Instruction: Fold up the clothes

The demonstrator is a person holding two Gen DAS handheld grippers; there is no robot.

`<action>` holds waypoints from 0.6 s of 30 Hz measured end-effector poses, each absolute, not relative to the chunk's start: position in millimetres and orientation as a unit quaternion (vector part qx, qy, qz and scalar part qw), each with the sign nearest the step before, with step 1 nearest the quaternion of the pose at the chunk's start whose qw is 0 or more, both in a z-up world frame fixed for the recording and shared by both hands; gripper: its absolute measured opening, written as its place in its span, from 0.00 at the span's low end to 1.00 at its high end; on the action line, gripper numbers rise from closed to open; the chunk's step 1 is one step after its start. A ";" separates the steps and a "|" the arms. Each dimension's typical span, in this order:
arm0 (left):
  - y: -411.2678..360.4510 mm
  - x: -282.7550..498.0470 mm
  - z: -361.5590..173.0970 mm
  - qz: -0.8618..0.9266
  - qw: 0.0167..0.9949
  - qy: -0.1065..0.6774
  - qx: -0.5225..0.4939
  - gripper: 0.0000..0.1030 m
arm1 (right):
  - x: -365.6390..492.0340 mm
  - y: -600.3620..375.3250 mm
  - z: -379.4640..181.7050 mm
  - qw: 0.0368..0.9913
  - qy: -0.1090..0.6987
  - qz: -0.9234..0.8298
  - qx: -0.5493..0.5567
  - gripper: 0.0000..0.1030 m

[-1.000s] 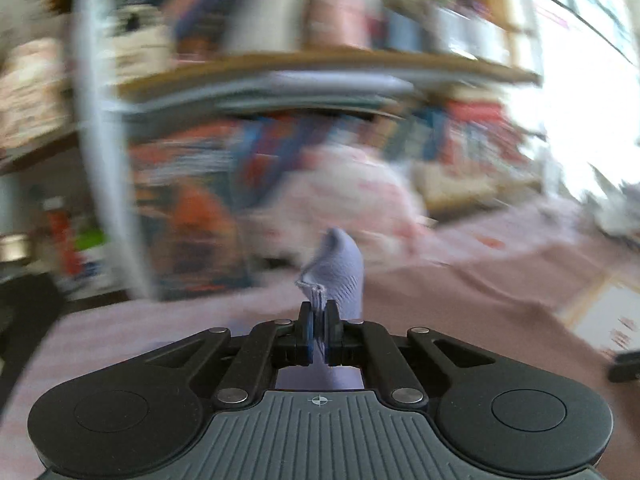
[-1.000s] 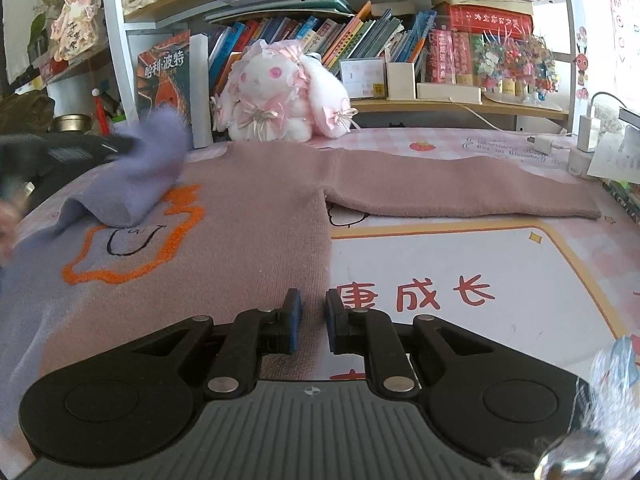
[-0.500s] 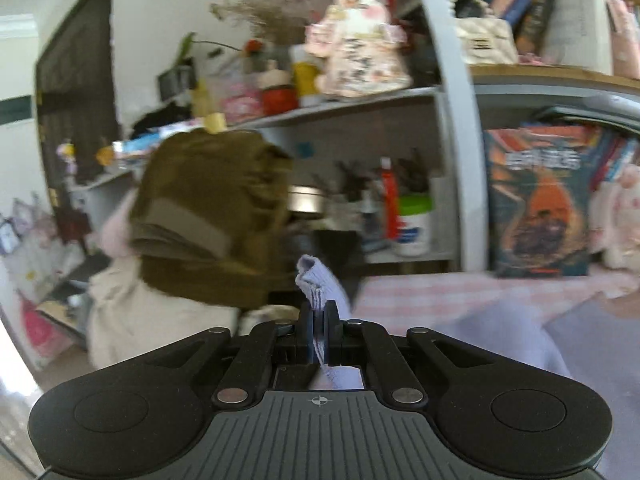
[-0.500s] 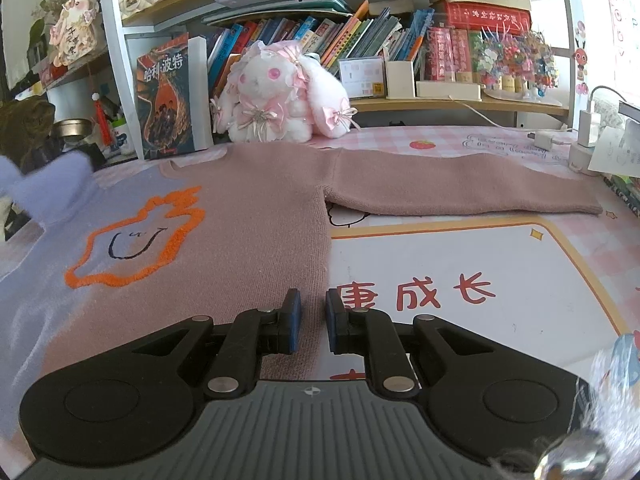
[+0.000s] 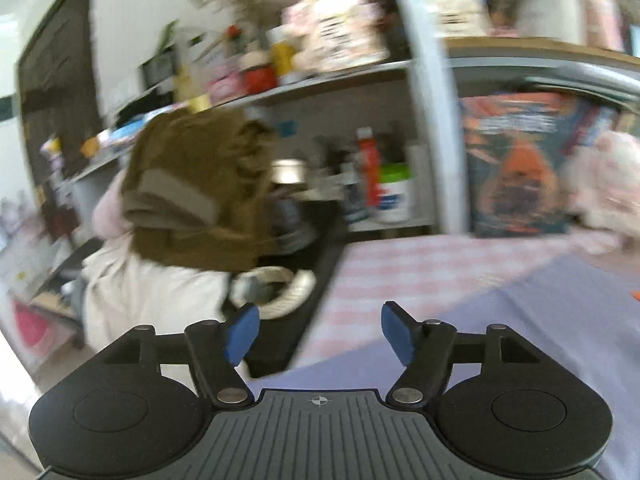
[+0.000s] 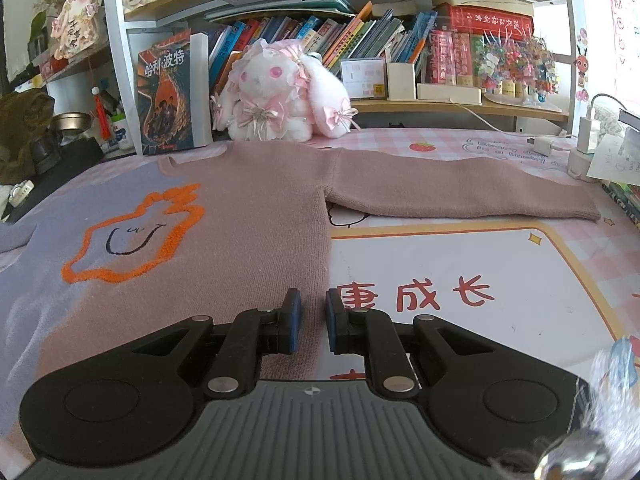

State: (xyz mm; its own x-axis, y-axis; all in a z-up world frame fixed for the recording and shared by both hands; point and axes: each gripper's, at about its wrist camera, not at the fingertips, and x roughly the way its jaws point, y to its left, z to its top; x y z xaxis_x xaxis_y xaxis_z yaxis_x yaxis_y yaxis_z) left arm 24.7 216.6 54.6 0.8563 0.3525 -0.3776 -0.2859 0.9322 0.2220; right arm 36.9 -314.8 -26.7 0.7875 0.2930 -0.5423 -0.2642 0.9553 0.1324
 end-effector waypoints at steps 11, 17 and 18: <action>102.2 -56.8 6.3 -0.028 0.969 0.245 0.031 0.68 | 36.6 -314.6 -26.7 0.945 0.290 0.147 0.022 0.13; 93.1 -67.3 -10.7 -0.039 0.960 0.275 -0.042 0.66 | 33.1 -321.9 -26.7 0.942 0.292 0.160 0.041 0.17; 94.3 -67.2 -12.2 -0.036 0.959 0.277 -0.049 0.65 | 28.9 -324.0 -26.5 0.941 0.292 0.165 0.044 0.20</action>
